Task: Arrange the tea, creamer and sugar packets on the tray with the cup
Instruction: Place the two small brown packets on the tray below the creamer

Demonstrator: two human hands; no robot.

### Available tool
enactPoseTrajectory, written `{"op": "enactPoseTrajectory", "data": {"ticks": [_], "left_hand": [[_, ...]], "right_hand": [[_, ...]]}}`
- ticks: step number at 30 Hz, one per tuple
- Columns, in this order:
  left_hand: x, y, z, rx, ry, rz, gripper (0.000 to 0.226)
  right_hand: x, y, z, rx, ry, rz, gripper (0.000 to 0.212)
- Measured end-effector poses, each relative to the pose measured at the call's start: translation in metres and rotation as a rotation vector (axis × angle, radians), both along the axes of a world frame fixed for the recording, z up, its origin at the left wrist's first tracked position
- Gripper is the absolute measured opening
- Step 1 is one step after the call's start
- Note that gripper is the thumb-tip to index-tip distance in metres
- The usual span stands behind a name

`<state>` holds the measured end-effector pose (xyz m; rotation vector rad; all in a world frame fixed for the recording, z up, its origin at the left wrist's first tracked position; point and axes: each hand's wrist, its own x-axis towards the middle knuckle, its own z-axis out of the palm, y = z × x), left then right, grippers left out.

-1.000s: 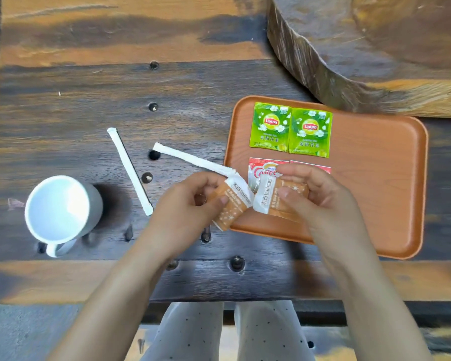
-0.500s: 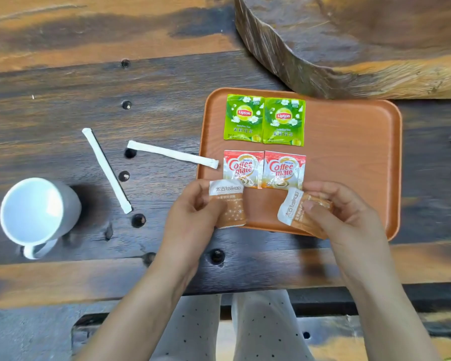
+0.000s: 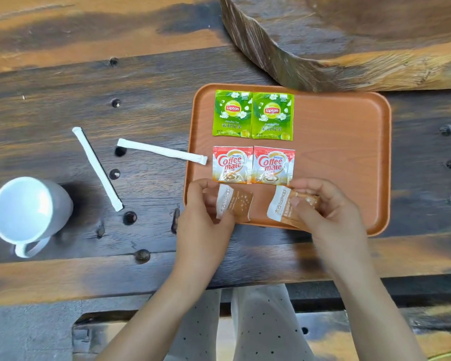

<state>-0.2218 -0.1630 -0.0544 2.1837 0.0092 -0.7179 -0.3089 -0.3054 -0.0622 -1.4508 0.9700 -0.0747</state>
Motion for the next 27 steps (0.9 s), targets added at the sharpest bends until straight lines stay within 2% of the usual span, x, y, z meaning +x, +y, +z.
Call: {"op": "enactPoseTrajectory", "data": {"ticks": [5,8,11,17,23,27], "left_hand": [[-0.001,0.003,-0.002,0.147,-0.163,-0.134,0.033],[0.001,0.008,-0.002,0.301,-0.291,-0.226,0.025],[0.004,0.017,-0.004,0.41,-0.378,-0.293,0.025],[0.005,0.012,-0.015,0.213,-0.493,-0.485,0.018],[0.002,0.011,-0.028,0.191,-0.467,-0.512,0.026],[0.004,0.012,-0.028,0.198,-0.454,-0.496,0.02]], "right_hand": [[0.0,0.004,-0.003,-0.044,0.038,0.043,0.03],[0.001,0.006,-0.006,-0.069,0.059,0.063,0.03],[0.002,0.008,-0.009,-0.122,0.069,0.103,0.03],[0.009,0.016,-0.013,-0.256,0.05,0.189,0.033],[0.008,0.024,-0.019,-0.708,0.101,0.364,0.022],[0.004,0.027,-0.021,-0.851,0.118,0.359,0.023]]}}
